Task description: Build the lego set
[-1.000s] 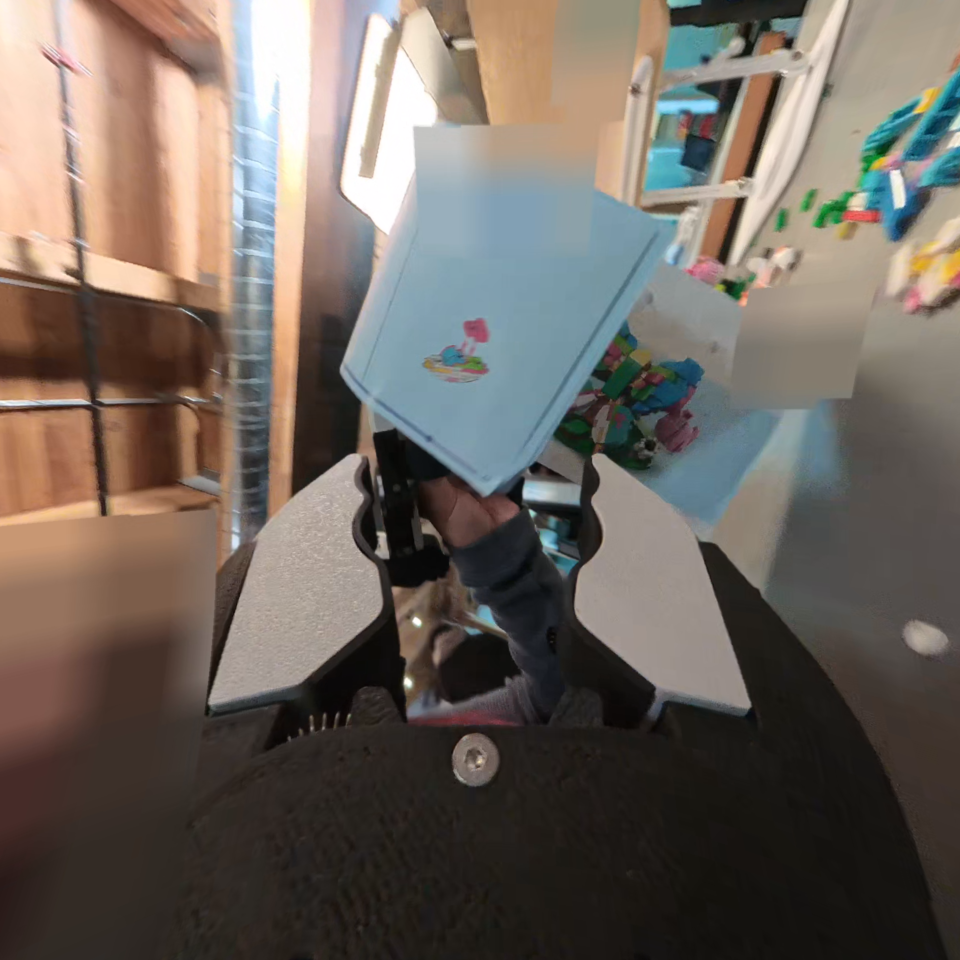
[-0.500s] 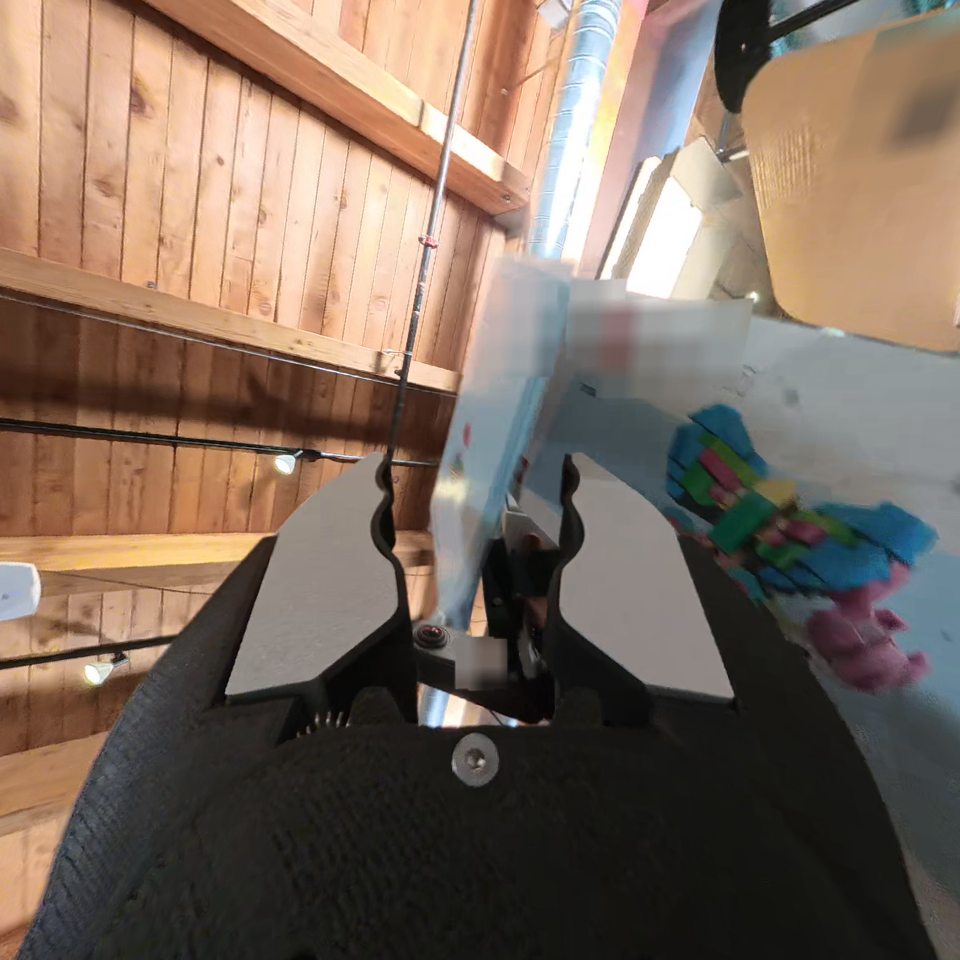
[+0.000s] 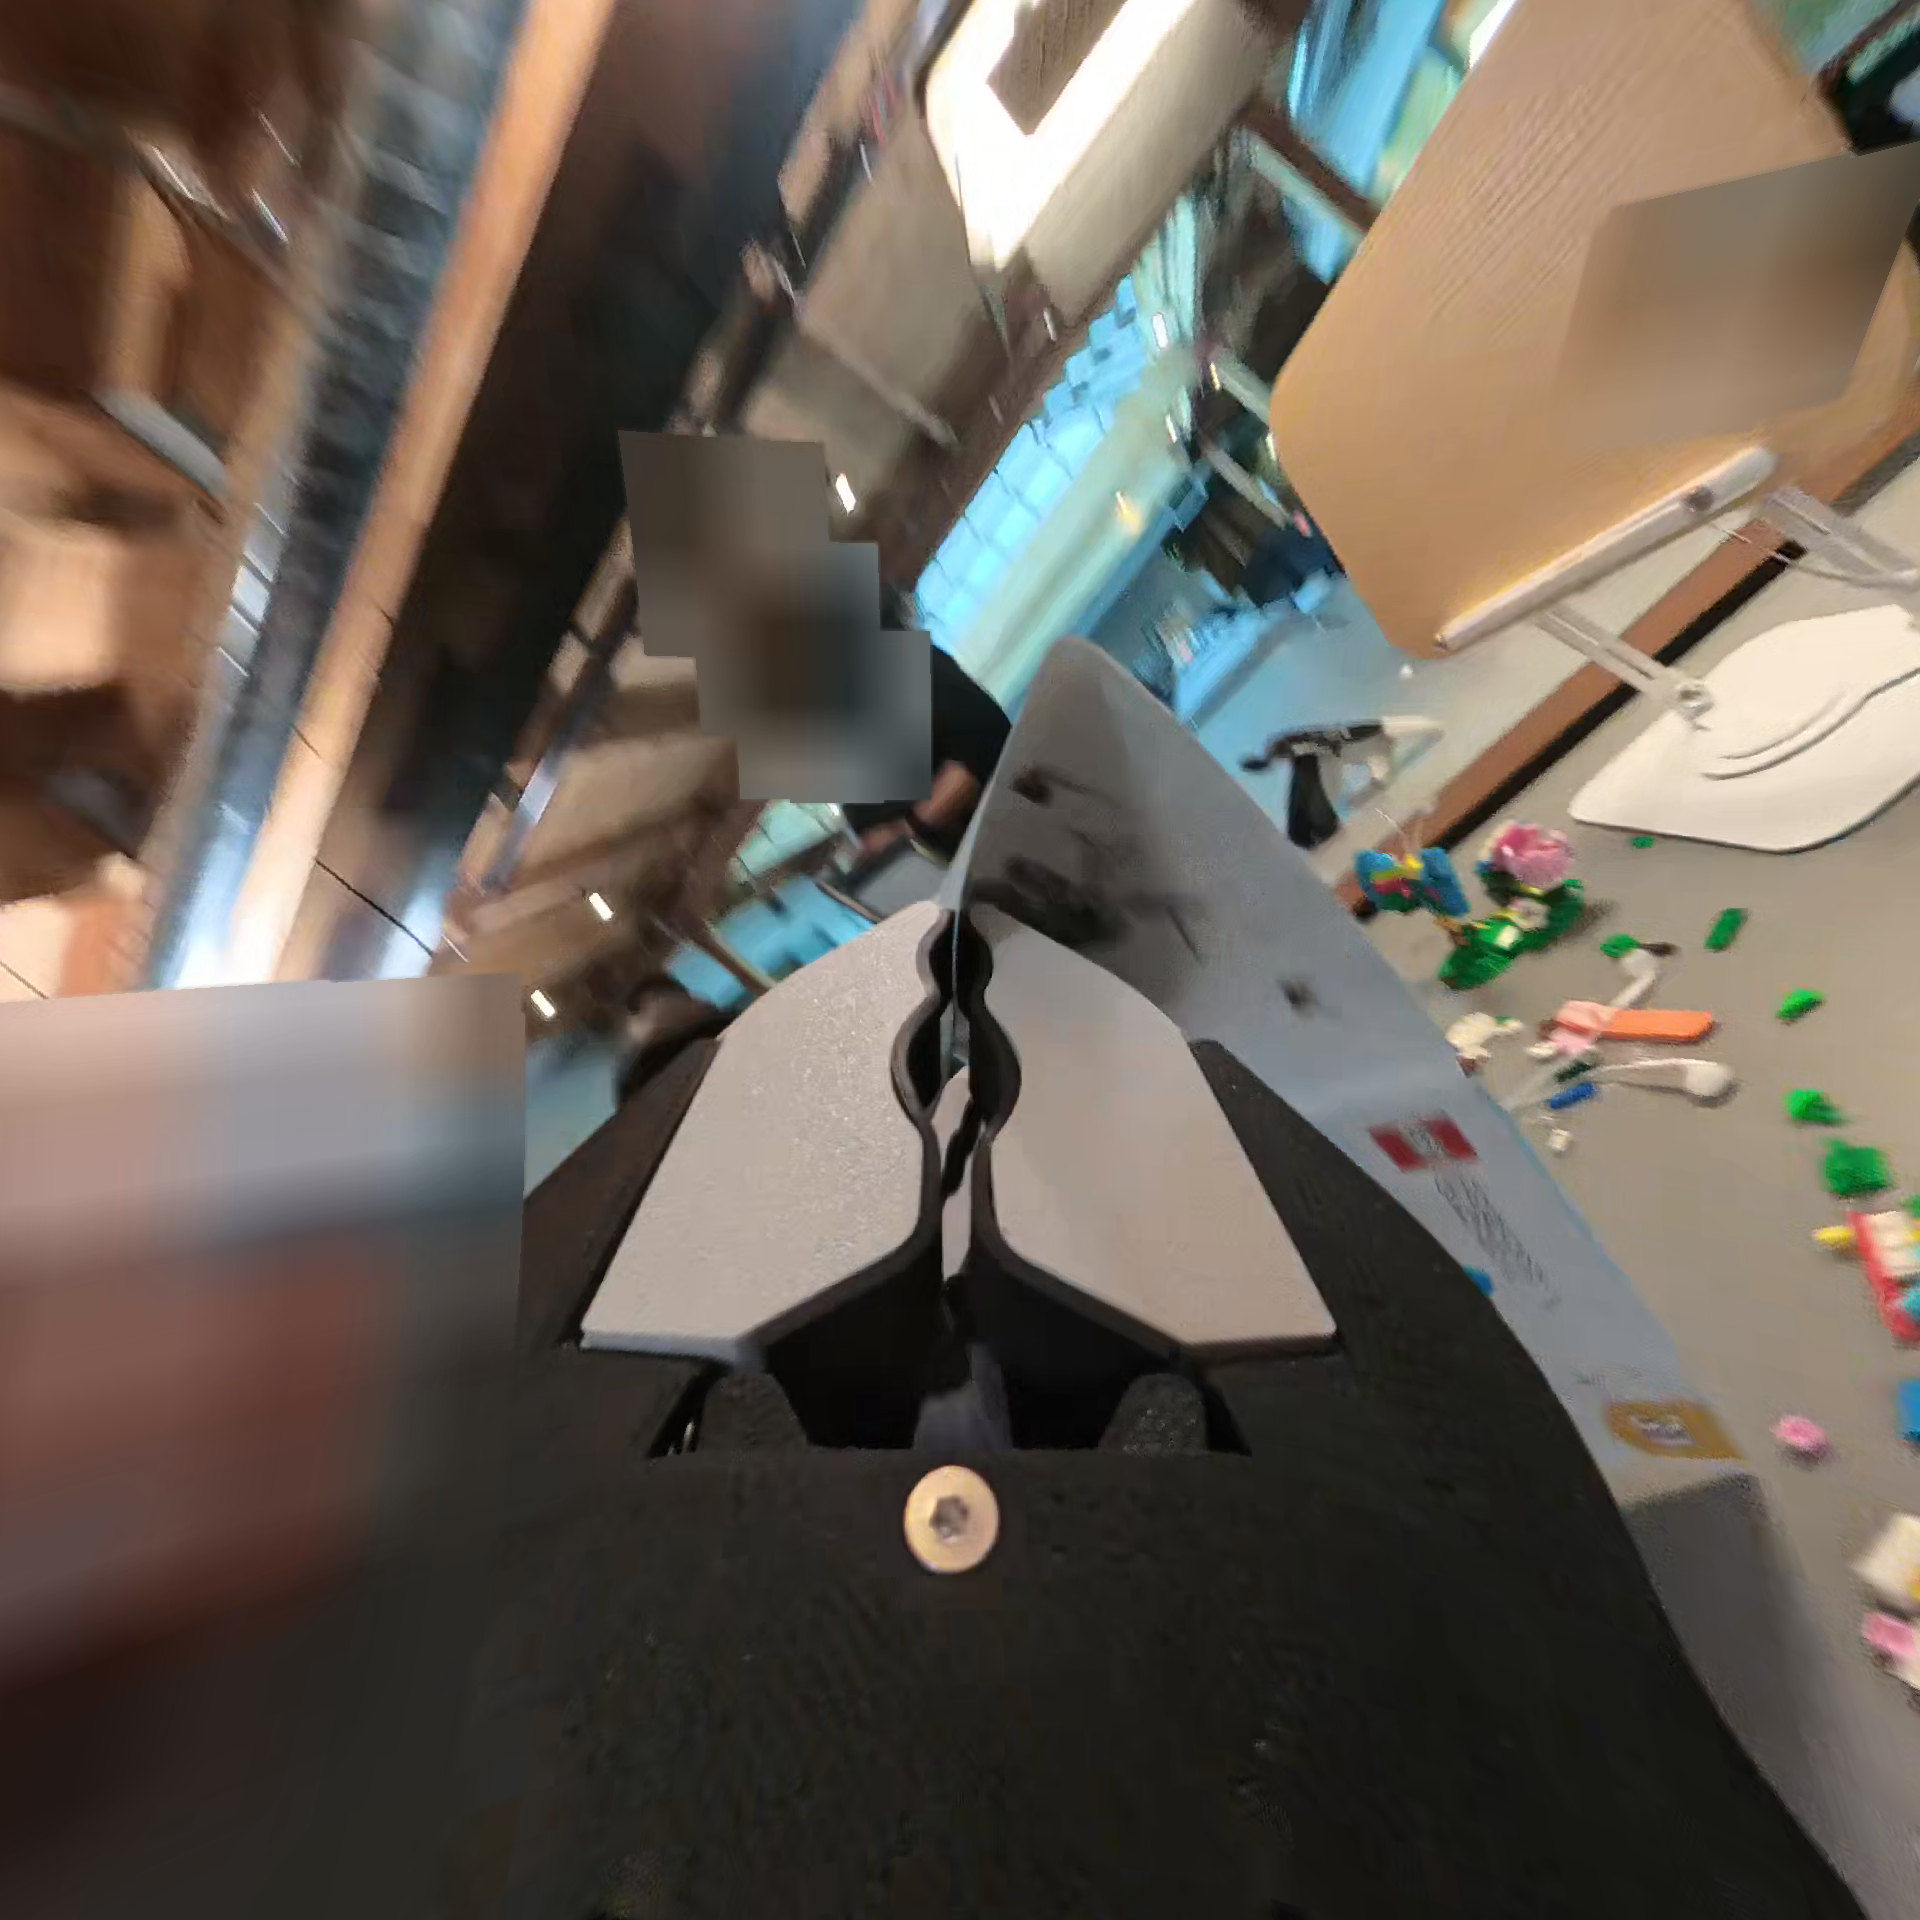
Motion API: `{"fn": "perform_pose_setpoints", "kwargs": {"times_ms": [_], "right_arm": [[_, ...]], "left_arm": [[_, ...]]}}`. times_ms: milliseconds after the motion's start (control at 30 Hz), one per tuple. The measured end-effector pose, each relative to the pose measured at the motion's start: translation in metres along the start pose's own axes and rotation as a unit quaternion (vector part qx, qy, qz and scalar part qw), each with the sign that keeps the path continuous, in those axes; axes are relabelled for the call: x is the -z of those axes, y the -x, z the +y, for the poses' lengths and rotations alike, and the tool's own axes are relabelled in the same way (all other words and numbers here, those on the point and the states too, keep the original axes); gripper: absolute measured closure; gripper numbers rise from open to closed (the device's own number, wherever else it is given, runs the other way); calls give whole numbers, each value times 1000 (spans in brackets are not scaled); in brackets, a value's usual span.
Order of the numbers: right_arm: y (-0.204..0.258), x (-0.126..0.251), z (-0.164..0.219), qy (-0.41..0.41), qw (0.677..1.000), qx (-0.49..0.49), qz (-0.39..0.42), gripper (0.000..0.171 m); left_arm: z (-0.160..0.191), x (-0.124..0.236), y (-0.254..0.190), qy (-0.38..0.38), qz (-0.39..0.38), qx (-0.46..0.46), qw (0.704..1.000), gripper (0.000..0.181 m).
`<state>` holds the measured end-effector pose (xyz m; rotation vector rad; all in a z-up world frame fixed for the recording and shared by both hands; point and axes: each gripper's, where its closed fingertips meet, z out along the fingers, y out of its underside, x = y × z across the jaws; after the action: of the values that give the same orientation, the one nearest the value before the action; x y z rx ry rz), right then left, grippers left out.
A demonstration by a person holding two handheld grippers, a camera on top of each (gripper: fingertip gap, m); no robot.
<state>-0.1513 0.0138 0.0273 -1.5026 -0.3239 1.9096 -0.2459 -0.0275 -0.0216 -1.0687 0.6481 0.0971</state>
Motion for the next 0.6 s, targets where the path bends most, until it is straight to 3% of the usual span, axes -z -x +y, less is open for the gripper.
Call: {"fn": "perform_pose_setpoints", "kwargs": {"times_ms": [133, 367, 467, 600], "right_arm": [[23, -44, -22, 184, 969, 116, 121, 171], [53, -67, -65, 378, 845, 237, 296, 171], [64, -58, -83, 453, 750, 300, 378, 171], [85, -51, -114, 531, 577, 419, 458, 171]], "left_arm": [[2, 10, -16, -24, 53, 80, 995, 138], [15, 30, -24, -60, 122, 272, 953, 130], [23, 30, -32, -75, 161, 381, 907, 123], [34, 15, -52, -78, 211, 519, 825, 114]]}}
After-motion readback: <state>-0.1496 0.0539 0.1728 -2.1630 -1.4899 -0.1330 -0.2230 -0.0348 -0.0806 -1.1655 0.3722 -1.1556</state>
